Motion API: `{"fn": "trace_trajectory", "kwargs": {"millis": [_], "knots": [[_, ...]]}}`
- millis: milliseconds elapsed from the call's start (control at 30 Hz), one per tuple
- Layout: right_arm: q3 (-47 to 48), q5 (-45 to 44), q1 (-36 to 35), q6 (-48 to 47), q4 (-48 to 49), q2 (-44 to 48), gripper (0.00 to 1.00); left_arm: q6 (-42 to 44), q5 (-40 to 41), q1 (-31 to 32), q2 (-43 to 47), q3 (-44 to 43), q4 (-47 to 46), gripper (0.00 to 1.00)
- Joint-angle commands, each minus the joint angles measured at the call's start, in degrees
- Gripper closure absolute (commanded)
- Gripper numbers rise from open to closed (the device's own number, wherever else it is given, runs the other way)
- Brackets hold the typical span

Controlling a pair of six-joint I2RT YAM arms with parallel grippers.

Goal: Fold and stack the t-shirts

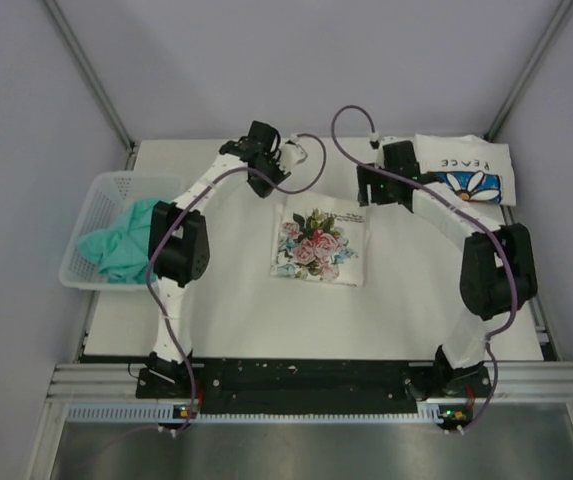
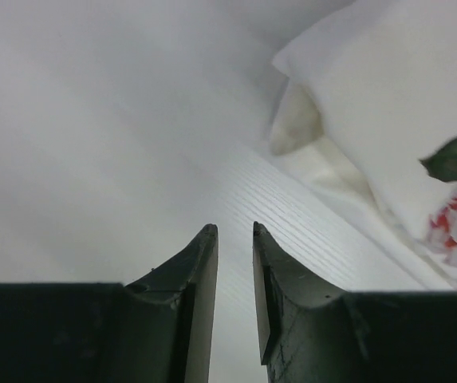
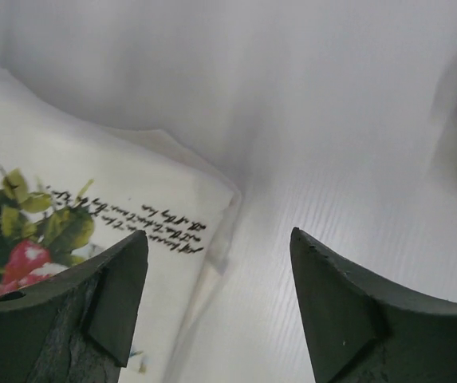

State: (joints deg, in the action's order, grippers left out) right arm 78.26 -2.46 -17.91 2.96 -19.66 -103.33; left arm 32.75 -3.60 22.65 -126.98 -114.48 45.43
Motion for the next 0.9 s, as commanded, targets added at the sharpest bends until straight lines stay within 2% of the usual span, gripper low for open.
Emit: {"fn": "trace_trajectory", "kwargs": {"millis": [0,33,100,133,200,267,333,467,633,767,867], "knots": [[-7.49,11.51,0.95,13.02,2.34,6.47,0.30,-3.75,-12.18,0.46,13.93,5.74,-4.64,0.74],[-8.99,11.69,1.04,14.25,3.56,7.08,0.32,-3.92,-16.84,0.81,15.43,7.58,-5.69,0.74],[-11.19,13.70,1.04,16.36,7.16,7.96,0.47,-4.27,-24.58,1.77,15.54,9.27,-6.23,0.75],[-11.72,15.54,1.04,17.42,8.83,7.88,0.59,-5.15,-26.36,2.13,13.44,8.57,-5.62,0.80],[-11.90,19.49,1.04,20.31,14.18,7.01,0.77,-6.90,-28.30,2.13,8.70,5.07,-3.17,0.92],[-9.54,20.04,1.12,22.08,14.48,4.29,0.91,-8.84,-28.74,1.61,3.69,0.59,-1.23,0.95],[-6.64,17.68,1.21,23.14,13.43,0.87,0.99,-9.98,-31.46,0.90,-0.53,-3.11,-0.52,0.94],[-1.72,16.08,2.18,27.44,12.89,-6.95,1.00,-11.48,-31.74,0.64,-5.20,-6.10,-1.57,0.91],[4.53,13.19,2.35,29.29,9.82,-14.70,1.00,-14.73,-21.12,-2.52,-8.99,-9.27,-3.06,0.93],[6.38,12.39,2.71,29.03,7.71,-16.47,1.00,-11.84,-19.16,-3.23,-9.43,-8.66,-2.63,0.92],[6.91,12.04,2.71,27.46,6.05,-14.89,0.88,-11.22,-21.36,-3.14,-9.08,-7.96,-1.84,0.92]]}}
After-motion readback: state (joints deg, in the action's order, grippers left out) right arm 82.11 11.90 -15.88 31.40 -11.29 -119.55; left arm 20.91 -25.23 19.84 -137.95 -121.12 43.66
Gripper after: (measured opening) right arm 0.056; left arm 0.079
